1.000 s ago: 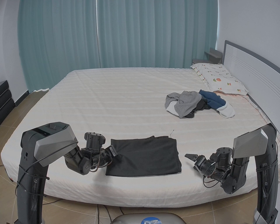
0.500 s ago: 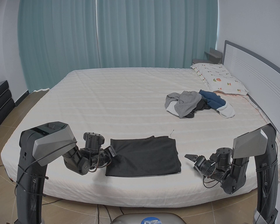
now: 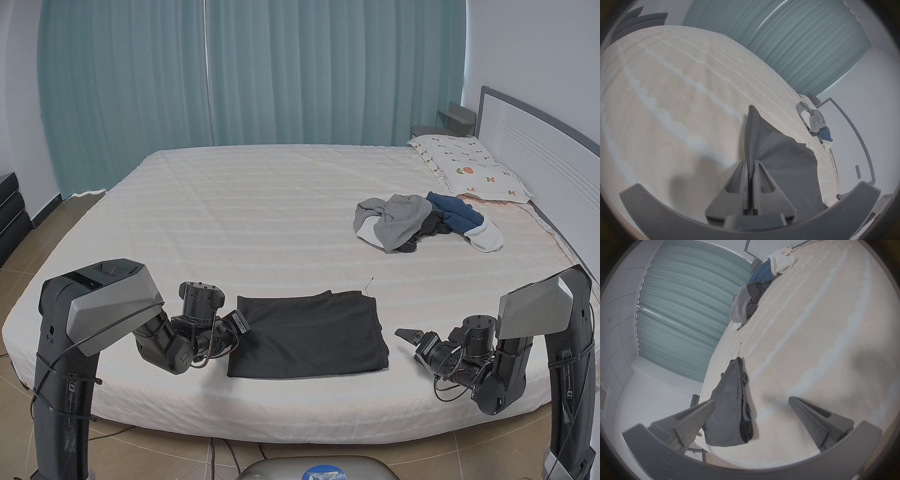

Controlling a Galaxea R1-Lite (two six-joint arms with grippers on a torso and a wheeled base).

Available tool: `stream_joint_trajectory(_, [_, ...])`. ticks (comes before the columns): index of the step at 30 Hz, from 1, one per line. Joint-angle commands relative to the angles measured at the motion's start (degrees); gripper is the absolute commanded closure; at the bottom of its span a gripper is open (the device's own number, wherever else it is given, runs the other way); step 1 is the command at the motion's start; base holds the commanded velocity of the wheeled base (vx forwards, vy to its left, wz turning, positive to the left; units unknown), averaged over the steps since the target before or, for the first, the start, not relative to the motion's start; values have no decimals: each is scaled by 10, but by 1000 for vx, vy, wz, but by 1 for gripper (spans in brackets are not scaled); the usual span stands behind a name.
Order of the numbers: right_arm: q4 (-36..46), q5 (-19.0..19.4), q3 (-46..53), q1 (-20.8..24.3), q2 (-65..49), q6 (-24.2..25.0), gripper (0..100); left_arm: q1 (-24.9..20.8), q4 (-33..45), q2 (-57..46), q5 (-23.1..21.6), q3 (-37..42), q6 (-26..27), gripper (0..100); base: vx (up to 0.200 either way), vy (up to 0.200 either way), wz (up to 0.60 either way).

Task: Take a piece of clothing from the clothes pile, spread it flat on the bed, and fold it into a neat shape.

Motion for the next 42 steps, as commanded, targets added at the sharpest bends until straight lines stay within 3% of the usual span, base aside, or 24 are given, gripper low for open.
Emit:
stream_joint_trajectory(1, [-9,0,-2,-1,-1,0,0,0,0,-6,1,0,-3,100,0,200,0])
stream_joint_trajectory(42, [-9,-5,-18,12,5,2,0,12,1,-13,26,30,-6,100,0,200,0])
